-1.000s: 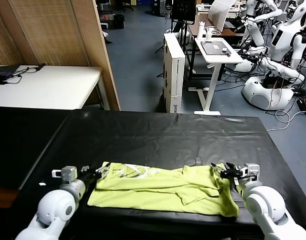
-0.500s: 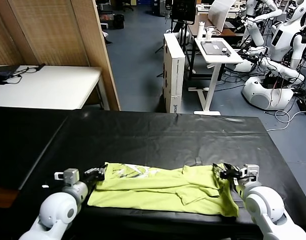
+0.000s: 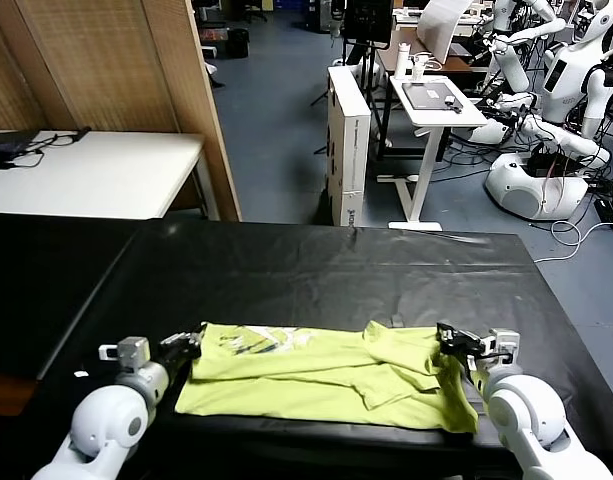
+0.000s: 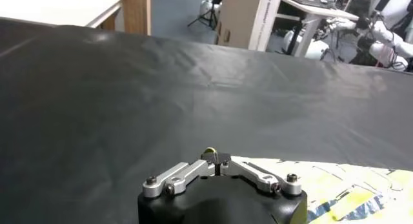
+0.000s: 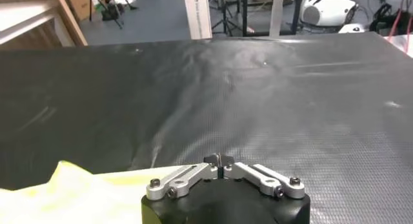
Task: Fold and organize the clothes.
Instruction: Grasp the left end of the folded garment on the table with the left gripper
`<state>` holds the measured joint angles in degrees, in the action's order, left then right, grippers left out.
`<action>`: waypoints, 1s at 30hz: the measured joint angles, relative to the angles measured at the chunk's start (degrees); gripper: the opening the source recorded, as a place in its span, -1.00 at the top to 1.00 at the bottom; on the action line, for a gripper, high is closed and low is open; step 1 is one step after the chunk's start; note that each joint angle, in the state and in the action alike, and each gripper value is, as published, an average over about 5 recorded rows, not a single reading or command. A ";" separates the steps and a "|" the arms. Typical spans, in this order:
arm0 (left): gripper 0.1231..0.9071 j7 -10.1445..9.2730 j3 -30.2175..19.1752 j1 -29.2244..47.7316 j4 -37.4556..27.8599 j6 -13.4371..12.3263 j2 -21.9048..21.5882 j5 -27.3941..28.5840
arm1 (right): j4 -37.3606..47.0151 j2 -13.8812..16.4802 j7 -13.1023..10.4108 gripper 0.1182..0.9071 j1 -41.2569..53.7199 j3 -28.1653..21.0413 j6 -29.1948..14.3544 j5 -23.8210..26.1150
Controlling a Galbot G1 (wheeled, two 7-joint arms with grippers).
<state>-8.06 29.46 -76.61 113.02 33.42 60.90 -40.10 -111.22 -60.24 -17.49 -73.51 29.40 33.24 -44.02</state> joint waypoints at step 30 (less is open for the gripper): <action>-0.87 -0.39 4.30 -4.76 4.54 1.84 -3.14 -1.27 | -6.25 5.74 11.94 -0.99 -9.48 4.01 -20.15 8.19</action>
<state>-8.44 33.76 -81.37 117.56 35.26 57.76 -41.37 -117.48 -54.51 -5.55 -82.99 33.42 13.09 -35.83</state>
